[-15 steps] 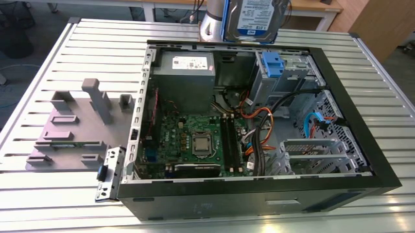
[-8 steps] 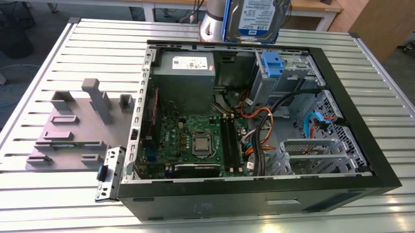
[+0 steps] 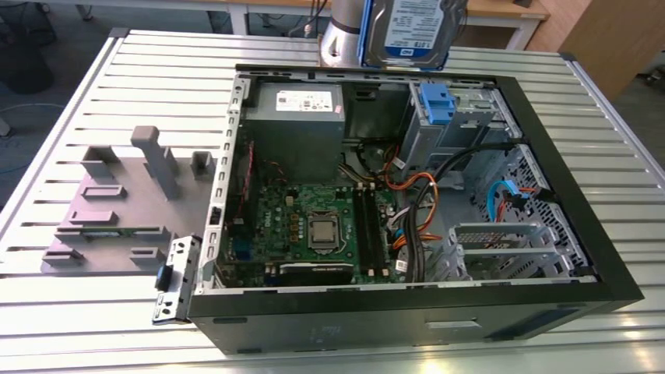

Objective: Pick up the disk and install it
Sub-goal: 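Pick up the disk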

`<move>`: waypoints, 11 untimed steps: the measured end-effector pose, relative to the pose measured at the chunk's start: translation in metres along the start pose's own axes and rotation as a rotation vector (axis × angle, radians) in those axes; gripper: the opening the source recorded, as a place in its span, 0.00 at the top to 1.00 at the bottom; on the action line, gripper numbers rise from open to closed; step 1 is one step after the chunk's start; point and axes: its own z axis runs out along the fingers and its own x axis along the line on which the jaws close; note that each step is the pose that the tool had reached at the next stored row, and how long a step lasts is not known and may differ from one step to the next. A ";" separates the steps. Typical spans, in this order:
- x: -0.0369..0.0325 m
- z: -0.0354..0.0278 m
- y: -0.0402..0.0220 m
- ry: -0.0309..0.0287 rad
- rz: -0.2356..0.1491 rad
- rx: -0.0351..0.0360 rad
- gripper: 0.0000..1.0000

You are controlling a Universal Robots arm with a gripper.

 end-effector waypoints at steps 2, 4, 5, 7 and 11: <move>0.0000 0.0000 -0.0007 -0.0001 0.000 0.0000 0.63; 0.0000 0.0000 -0.0015 0.0000 0.000 0.0000 0.63; 0.0000 0.0000 -0.0018 0.0000 0.000 0.0000 0.63; 0.0000 0.0000 -0.0026 0.0000 0.000 0.0000 0.63; 0.0000 -0.0001 -0.0041 0.0000 0.000 0.0000 0.63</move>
